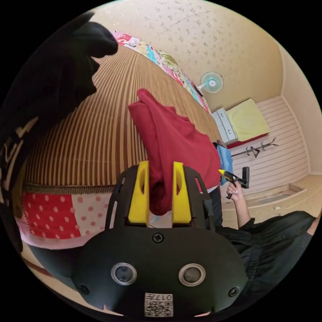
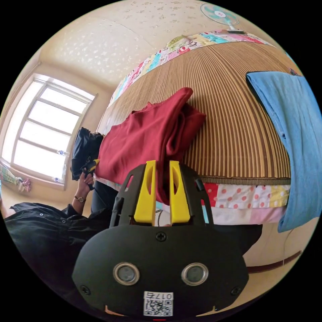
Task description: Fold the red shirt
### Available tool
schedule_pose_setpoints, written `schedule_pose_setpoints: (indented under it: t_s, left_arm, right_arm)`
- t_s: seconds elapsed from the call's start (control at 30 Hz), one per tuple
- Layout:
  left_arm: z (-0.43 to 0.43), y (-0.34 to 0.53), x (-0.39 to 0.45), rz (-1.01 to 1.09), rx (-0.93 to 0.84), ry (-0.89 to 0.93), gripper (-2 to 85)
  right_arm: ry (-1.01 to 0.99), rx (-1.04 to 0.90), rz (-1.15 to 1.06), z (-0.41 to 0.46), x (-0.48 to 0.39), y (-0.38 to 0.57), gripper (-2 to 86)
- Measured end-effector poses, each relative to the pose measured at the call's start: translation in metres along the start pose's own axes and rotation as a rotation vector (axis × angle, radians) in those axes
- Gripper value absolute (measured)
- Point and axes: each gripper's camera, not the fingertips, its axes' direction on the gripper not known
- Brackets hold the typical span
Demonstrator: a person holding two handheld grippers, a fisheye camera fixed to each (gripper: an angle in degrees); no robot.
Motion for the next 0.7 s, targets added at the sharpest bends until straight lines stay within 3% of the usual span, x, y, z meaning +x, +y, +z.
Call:
schedule_pose_setpoints:
  t_s: [0.13,0.37,0.5,0.6,0.7]
  left_arm:
    - [0.008,-0.005,-0.001,-0.052,-0.063,-0.126,3.3]
    - [0.021,0.006,0.004,-0.100,0.019,-0.118,4.0]
    - [0.001,0.011,0.037,-0.043,0.082,-0.244,8.5]
    - [-0.013,0.011,0.066,0.076,0.143,-0.194,10.8]
    - [-0.004,0.008,0.089,0.191,0.138,-0.162,11.1]
  right_arm:
    - [0.185,-0.054,0.039,0.019,-0.003,-0.011,3.3]
    - [0.264,-0.097,0.147,0.066,0.008,-0.015,3.7]
    - [0.346,-0.094,0.146,0.050,-0.004,-0.011,6.2]
    - [0.417,0.002,0.082,0.028,-0.026,-0.003,6.8]
    - [0.338,0.078,-0.066,0.033,-0.062,0.004,7.0]
